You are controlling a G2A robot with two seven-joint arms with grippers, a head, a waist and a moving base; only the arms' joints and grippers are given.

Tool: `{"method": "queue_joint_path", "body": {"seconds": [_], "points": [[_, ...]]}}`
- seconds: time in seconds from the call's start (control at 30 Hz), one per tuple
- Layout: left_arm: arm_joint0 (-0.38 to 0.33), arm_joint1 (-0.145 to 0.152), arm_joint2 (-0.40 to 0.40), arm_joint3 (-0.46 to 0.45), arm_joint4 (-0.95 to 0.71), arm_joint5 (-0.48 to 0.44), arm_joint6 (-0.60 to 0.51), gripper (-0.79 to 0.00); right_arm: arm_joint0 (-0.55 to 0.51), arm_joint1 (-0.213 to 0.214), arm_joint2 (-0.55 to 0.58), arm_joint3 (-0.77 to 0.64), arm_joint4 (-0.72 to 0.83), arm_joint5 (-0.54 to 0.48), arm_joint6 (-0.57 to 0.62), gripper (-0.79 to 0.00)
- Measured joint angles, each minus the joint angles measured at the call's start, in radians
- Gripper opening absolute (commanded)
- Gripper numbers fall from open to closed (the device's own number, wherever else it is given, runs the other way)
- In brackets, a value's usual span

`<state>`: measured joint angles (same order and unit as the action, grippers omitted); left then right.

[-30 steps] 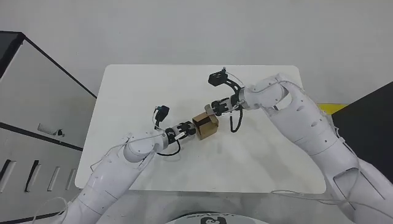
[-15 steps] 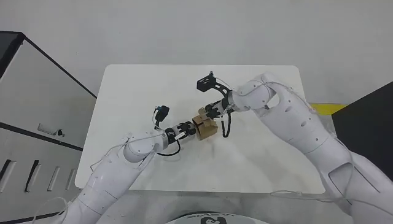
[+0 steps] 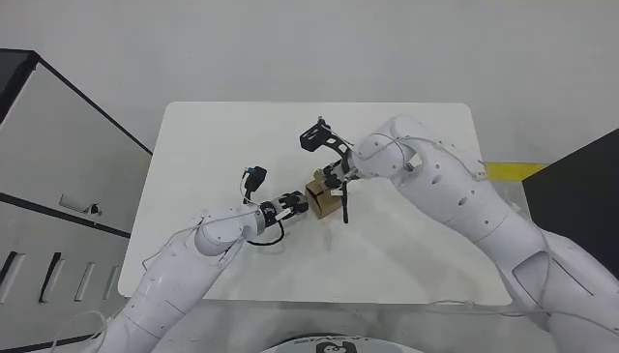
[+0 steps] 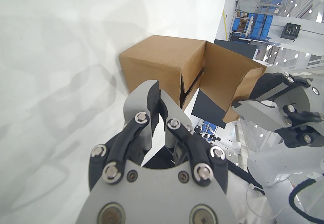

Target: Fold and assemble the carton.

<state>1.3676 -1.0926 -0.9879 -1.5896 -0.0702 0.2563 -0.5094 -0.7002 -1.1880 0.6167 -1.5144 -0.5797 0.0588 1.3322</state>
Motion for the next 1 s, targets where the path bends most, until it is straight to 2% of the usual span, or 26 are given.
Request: {"method": "queue_joint_path", "body": {"seconds": [0.2, 0.57, 0.8, 1.0], "points": [[0.000, 0.000, 0.000, 0.000, 0.000, 0.000, 0.000, -0.785, 0.024, -0.016, -0.040, 0.003, -0.057, 0.015, 0.036, -0.699], [0.000, 0.000, 0.000, 0.000, 0.000, 0.000, 0.000, -0.785, 0.056, -0.051, -0.100, 0.032, -0.126, 0.016, 0.050, -0.646], [0.000, 0.000, 0.000, 0.000, 0.000, 0.000, 0.000, -0.785, 0.064, -0.072, -0.136, 0.051, -0.193, 0.016, 0.046, -0.711], [0.000, 0.000, 0.000, 0.000, 0.000, 0.000, 0.000, -0.785, 0.068, -0.087, -0.145, 0.067, -0.215, 0.018, 0.045, -0.720]]}}
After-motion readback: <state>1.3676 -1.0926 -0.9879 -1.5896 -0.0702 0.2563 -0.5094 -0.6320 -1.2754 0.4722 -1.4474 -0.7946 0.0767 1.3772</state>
